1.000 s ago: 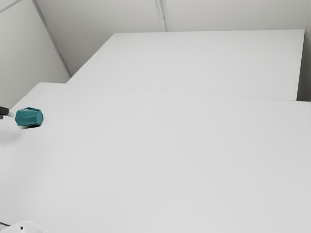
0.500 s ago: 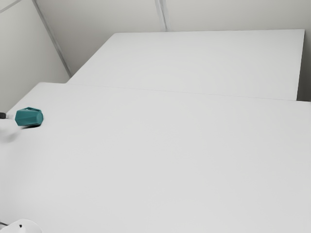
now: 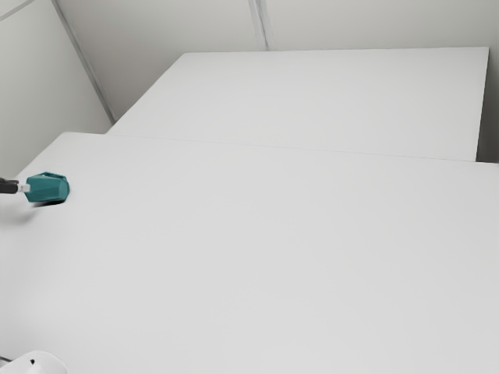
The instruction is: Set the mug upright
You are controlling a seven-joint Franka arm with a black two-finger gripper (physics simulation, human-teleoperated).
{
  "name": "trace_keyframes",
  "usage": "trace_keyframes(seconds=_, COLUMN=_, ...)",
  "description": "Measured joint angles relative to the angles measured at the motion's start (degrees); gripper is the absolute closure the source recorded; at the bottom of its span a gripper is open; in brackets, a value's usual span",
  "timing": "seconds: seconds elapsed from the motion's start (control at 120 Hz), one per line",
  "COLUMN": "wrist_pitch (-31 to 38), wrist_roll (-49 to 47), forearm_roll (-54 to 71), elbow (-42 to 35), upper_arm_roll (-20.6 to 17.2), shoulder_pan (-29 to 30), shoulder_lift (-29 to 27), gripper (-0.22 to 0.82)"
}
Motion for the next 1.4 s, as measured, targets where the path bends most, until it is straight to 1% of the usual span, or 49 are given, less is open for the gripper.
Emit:
trace_keyframes(seconds=0.15, wrist_pitch=-0.37, wrist_roll=1.10, forearm_roll=-2.08, elbow=-0.45, upper_arm_roll=0.84, shoulder_pan=0.39, shoulder_lift=0.57, gripper=0.00)
trace_keyframes(seconds=0.467, wrist_pitch=-3.37, wrist_roll=2.45, forearm_roll=-4.64, elbow=-0.12, upper_arm_roll=0.94, shoulder_pan=0.68, shoulder_lift=1.62, gripper=0.00)
trace_keyframes(seconds=0.633, wrist_pitch=-5.23, wrist_roll=2.92, forearm_roll=-5.33, elbow=0.78, upper_arm_roll=0.38, shoulder_pan=0.79, shoulder_lift=3.07, gripper=0.00)
trace_keyframes(seconds=1.175, wrist_pitch=-8.19, wrist_roll=3.82, forearm_roll=-6.07, elbow=4.53, upper_arm_roll=-0.80, shoulder_pan=0.85, shoulder_lift=6.78, gripper=0.00)
trace_keyframes(seconds=1.4, wrist_pitch=-10.25, wrist_roll=4.01, forearm_roll=-6.35, elbow=5.24, upper_arm_roll=-1.07, shoulder_pan=1.08, shoulder_lift=7.06, gripper=0.00)
